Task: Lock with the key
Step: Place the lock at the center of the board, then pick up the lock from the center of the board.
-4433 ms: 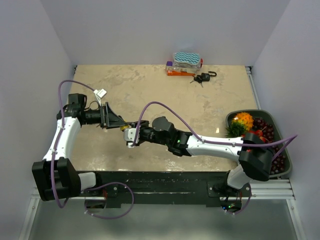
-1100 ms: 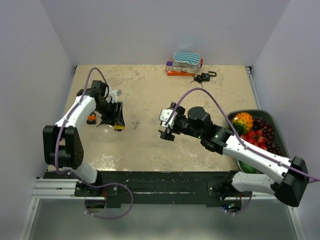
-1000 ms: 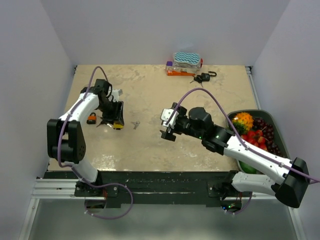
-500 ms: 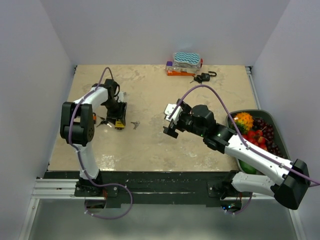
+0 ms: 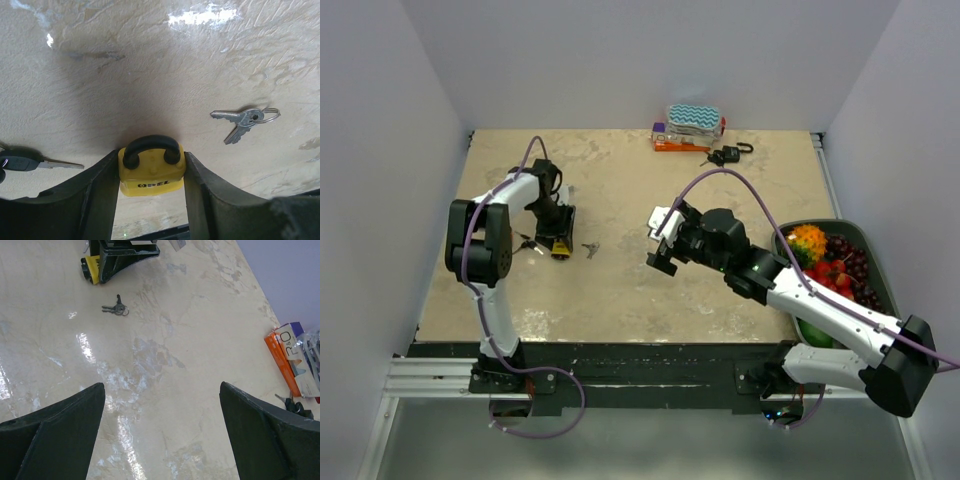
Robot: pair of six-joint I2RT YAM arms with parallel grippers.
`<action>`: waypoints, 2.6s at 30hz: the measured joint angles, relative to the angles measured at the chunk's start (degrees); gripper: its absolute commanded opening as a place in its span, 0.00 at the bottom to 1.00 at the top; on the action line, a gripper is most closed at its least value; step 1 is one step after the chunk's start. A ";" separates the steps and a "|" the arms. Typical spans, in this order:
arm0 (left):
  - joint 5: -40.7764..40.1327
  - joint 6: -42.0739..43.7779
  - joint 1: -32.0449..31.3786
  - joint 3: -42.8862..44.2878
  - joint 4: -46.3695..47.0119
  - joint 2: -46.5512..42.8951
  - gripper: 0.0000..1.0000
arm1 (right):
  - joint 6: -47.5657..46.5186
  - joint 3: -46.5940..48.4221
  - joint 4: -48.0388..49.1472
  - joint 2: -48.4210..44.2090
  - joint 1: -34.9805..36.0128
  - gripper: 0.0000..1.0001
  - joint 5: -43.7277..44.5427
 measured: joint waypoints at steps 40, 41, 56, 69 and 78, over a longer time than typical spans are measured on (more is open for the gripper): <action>9.73 9.92 12.20 10.38 10.71 -31.74 0.99 | 19.87 51.10 -12.72 52.98 -41.33 0.97 2.56; 9.62 9.68 12.28 10.14 10.16 -31.17 0.99 | 20.59 52.41 -12.70 54.77 -41.48 0.96 3.41; 7.41 6.27 13.20 11.54 6.82 -27.19 0.99 | 23.76 59.41 -6.14 71.54 -41.44 0.80 10.34; 6.27 5.95 13.42 11.58 6.32 -26.01 0.99 | 23.80 61.40 0.70 73.02 -41.48 0.74 11.50; 5.64 5.81 13.57 11.58 6.32 -25.70 0.98 | 24.24 62.66 2.25 77.09 -41.77 0.71 11.96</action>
